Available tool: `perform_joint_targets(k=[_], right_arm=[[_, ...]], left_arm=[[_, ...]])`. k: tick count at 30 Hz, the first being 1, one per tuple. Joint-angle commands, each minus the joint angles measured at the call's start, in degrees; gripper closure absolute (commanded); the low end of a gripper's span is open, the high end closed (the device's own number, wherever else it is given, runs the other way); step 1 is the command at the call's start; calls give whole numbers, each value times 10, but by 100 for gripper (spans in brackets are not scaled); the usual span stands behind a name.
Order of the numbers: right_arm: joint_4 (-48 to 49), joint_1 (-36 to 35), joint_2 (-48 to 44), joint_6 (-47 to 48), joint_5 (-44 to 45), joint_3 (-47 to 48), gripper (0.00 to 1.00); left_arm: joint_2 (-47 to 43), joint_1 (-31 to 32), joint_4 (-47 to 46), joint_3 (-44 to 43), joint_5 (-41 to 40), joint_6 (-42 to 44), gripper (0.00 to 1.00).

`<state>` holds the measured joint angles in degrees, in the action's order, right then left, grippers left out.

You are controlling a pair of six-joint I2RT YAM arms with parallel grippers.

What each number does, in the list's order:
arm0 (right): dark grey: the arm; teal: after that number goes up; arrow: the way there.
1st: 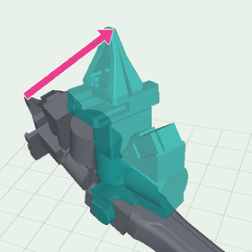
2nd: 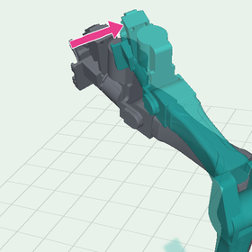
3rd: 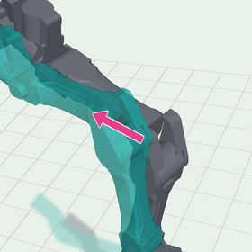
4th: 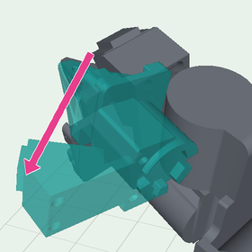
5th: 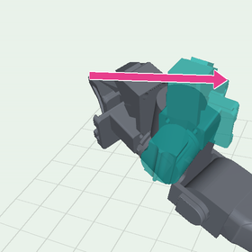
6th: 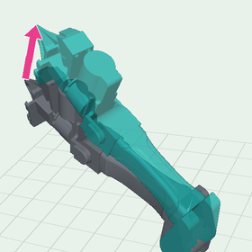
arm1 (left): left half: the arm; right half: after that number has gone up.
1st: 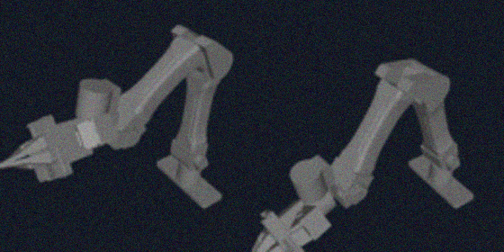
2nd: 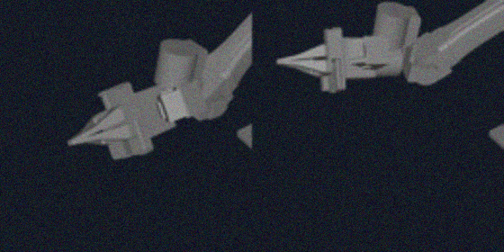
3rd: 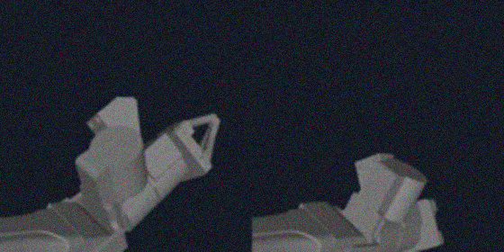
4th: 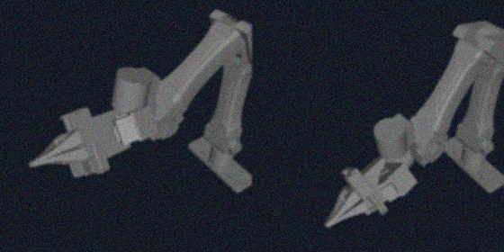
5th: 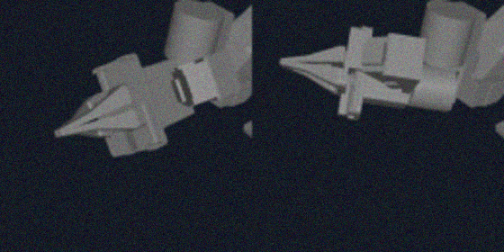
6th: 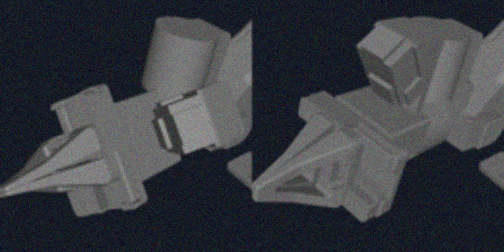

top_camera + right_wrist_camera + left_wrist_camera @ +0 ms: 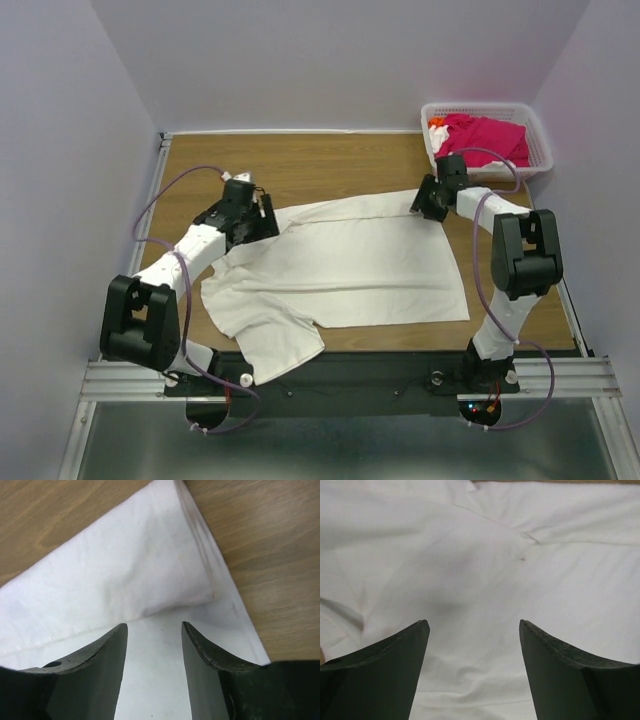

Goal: Fold and stack the t-shirts
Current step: Fold the tshirt

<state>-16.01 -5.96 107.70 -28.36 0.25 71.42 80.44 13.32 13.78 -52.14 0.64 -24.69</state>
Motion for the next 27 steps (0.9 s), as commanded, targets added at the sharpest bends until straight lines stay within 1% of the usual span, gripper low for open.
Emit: perform_joint_targets(k=[1,2,3,4,5,6,7,9,11,16,21,27], right_arm=[[19,-6,-50,-4,-49,-10,46],[19,-8,-55,0,-52,-14,45],[18,-8,-61,1,-55,-22,39],[18,-8,-66,2,-55,-26,36],[18,-7,-78,4,-55,-30,34],[18,-7,-83,6,-55,-40,31],[18,-8,-88,7,-54,-44,27],[18,-7,-101,9,-55,-53,25],[18,-8,-109,9,-57,-65,25],[18,-8,-130,7,-56,-87,24],[18,-8,-137,8,-57,-97,24],[18,-8,-139,7,-57,-98,24]], left_arm=[[30,85,33,-66,-142,57,16],[44,101,39,-88,-160,63,16],[69,128,47,-98,-199,75,16],[82,129,49,-107,-216,80,16],[95,149,50,-115,-235,84,16],[120,155,53,-128,-262,88,16],[132,164,56,-135,-271,92,16],[160,166,59,-152,-292,95,17],[175,171,60,-160,-303,103,18],[208,181,61,-176,-323,117,24],[234,181,59,-187,-343,132,36],[245,182,63,-196,-324,146,37]])
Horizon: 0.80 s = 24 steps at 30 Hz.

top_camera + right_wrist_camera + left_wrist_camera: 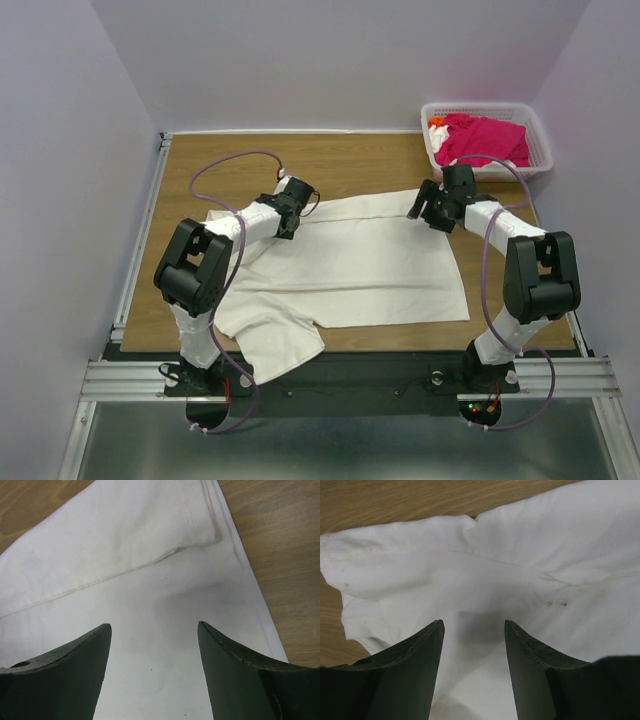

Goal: Fold and stack the t-shirts
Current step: Fold the tshirt

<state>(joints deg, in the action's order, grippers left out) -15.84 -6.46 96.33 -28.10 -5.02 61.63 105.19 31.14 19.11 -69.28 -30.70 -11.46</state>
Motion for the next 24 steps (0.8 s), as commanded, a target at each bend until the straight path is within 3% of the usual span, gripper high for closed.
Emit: perform_joint_targets(k=[1,13,17,18,24], right_arm=[[16,-2,-26,3,-4,-1,24],[16,-2,-19,-3,-8,-1,24],[16,-2,-19,-2,-10,-2,24],[16,-2,-19,-2,-10,-1,24],[15,-2,-21,1,-17,0,24]], left_arm=[[-5,6,9,-23,-6,14,37],[12,16,-7,-6,-8,27,35],[23,15,-7,-19,-38,29,44],[28,15,-7,-27,-45,33,51],[42,4,0,-74,-72,47,54]])
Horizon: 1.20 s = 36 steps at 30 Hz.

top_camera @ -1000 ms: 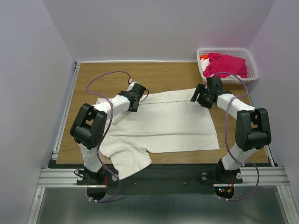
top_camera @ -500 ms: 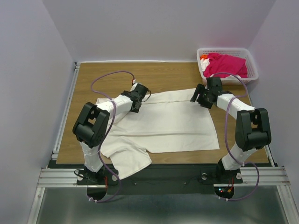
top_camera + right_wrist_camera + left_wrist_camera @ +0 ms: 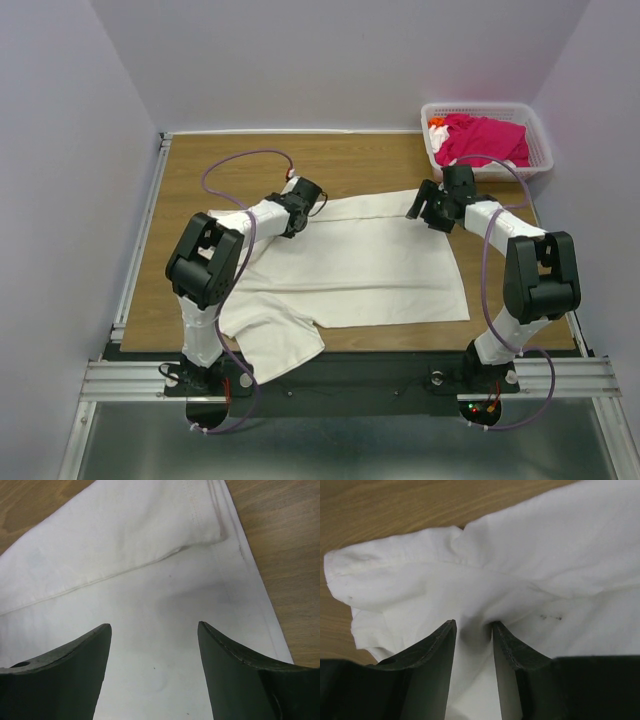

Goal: Fold and stack the t-shirts
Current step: Fold the tshirt

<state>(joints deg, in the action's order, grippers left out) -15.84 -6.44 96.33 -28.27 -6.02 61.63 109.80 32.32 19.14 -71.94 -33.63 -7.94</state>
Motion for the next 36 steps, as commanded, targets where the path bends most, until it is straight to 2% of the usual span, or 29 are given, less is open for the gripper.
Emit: perform_joint_targets(k=[1,12,20,24,30,31,36], right_arm=[[15,-2,-21,2,-7,0,24],[12,-2,-26,7,-10,3,24],[10,-3,-30,9,-17,1,24],[9,-2,-36,12,-18,-3,24],[8,-2,-34,14,-19,-7,24],[8,-3,-33,13,-21,-8,24],[9,-2,-25,10,-23,-8,24]], left_arm=[[-4,-11,1,-52,-44,14,54],[12,-72,-20,-90,-7,42,55],[63,-115,-23,-143,37,40,55],[49,-124,2,-156,58,22,50],[-55,-98,10,-79,124,-23,35],[-83,-76,12,-49,127,-44,31],[-126,-10,18,21,73,-95,26]])
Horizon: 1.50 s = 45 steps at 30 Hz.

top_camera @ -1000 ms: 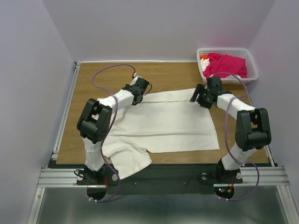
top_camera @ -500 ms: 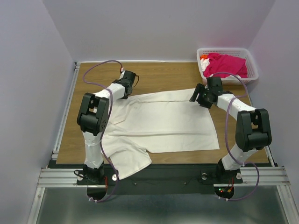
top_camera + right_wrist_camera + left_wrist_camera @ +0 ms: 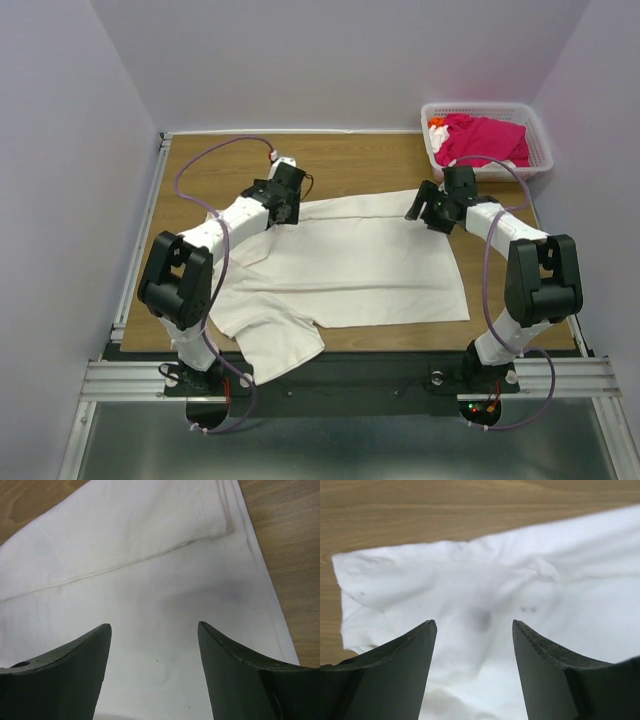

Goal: Fold and stack the t-shirts
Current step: Fold the tshirt

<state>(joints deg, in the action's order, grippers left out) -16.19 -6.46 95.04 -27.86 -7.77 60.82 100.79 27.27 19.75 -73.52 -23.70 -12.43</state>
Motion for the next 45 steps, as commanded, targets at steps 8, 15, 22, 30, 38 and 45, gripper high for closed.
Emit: perform_joint_targets(k=[8,15,22,30,38,45], right_arm=[[12,-3,-12,4,-11,-3,24],[12,-2,-23,5,-6,-16,24],[12,-3,-38,5,-1,-27,24],[12,-3,-43,3,-7,-31,24],[12,-2,-45,5,-9,-31,24],[11,-3,-47,7,-15,-32,24]], left_arm=[[20,60,13,63,-97,-75,47],[59,60,3,53,-134,-63,56],[62,53,7,27,-184,-36,74],[49,4,-9,-9,-171,34,71],[71,-67,-21,-71,-132,72,51],[142,-98,-15,-153,-93,84,36]])
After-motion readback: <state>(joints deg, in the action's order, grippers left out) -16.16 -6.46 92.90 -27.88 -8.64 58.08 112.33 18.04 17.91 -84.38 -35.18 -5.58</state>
